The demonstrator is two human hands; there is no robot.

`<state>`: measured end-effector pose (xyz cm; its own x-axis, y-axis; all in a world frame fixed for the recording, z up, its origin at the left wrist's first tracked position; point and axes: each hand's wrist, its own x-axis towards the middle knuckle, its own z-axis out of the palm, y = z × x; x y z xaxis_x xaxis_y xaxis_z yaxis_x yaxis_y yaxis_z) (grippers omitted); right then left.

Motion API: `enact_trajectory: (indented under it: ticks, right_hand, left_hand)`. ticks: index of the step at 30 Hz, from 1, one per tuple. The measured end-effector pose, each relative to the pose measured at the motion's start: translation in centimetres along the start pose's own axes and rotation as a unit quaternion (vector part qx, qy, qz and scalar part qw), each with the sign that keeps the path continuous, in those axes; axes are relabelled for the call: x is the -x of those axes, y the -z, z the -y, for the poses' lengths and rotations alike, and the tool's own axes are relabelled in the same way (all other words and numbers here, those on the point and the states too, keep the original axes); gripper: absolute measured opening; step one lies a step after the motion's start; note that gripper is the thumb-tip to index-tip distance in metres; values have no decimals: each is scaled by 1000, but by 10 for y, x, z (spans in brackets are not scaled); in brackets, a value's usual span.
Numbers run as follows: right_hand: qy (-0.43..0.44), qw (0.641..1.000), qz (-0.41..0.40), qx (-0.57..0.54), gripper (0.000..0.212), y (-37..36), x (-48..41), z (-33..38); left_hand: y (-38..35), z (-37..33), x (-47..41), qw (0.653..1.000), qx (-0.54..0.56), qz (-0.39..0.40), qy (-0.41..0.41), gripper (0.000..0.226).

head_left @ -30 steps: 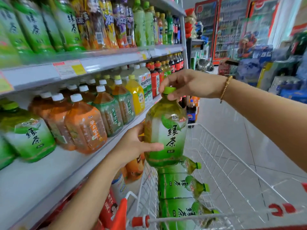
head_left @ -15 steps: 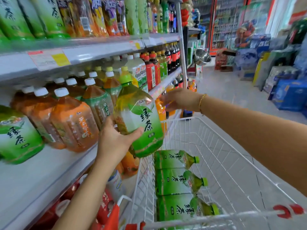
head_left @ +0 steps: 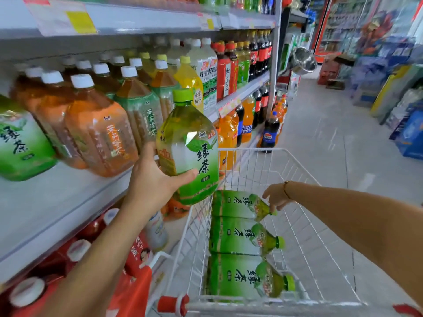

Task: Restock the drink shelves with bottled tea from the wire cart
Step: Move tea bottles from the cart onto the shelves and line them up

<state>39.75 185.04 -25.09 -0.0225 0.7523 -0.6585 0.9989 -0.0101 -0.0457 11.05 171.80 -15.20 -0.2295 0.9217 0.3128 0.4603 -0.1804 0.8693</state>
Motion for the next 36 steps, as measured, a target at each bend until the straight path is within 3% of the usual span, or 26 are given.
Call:
enact_trajectory:
  ticks: [2, 6, 11, 13, 15, 19, 21, 23, 25, 28, 32, 36]
  right_hand:
    - [2, 998, 23, 64, 51, -6, -11, -1]
    - [-6, 994, 33, 102, 8, -16, -31, -5]
    - [-8, 996, 85, 6, 6, 3, -15, -1]
    - [-1, 995, 84, -56, 25, 21, -4, -2]
    - [14, 988, 80, -132, 23, 41, 12, -2]
    - [73, 973, -28, -216, 32, 60, 31, 13]
    - [97, 970, -84, -206, 29, 56, 42, 31]
    - [119, 980, -138, -75, 32, 49, 59, 51]
    - [147, 960, -216, 99, 41, 47, 76, 66]
    - [174, 923, -292, 180, 40, 59, 99, 73]
    - [220, 898, -375, 59, 24, 96, 136, 64]
    - [301, 826, -470, -78, 22, 122, 187, 78]
  left_hand:
    - [0, -1, 2, 1000, -3, -4, 3, 71]
    - [-2, -3, 5, 1000, -25, -3, 1, 76]
    - [-10, -7, 8, 998, -59, -12, -14, 67]
    - [-11, -6, 7, 998, -61, -22, -11, 71]
    - [-12, -5, 8, 998, -59, -25, -5, 73]
    - [-13, -8, 9, 998, -51, -29, 16, 77]
    - [-12, -9, 9, 998, -38, -39, 34, 81]
    - [-10, -8, 11, 997, -7, -54, 55, 78]
    - [-3, -4, 13, 995, 26, -76, 67, 77]
    - [19, 8, 19, 992, 34, -98, 70, 73]
    - [54, 8, 34, 988, 54, -134, 53, 60]
    - [81, -7, 50, 989, 53, -138, -10, 60]
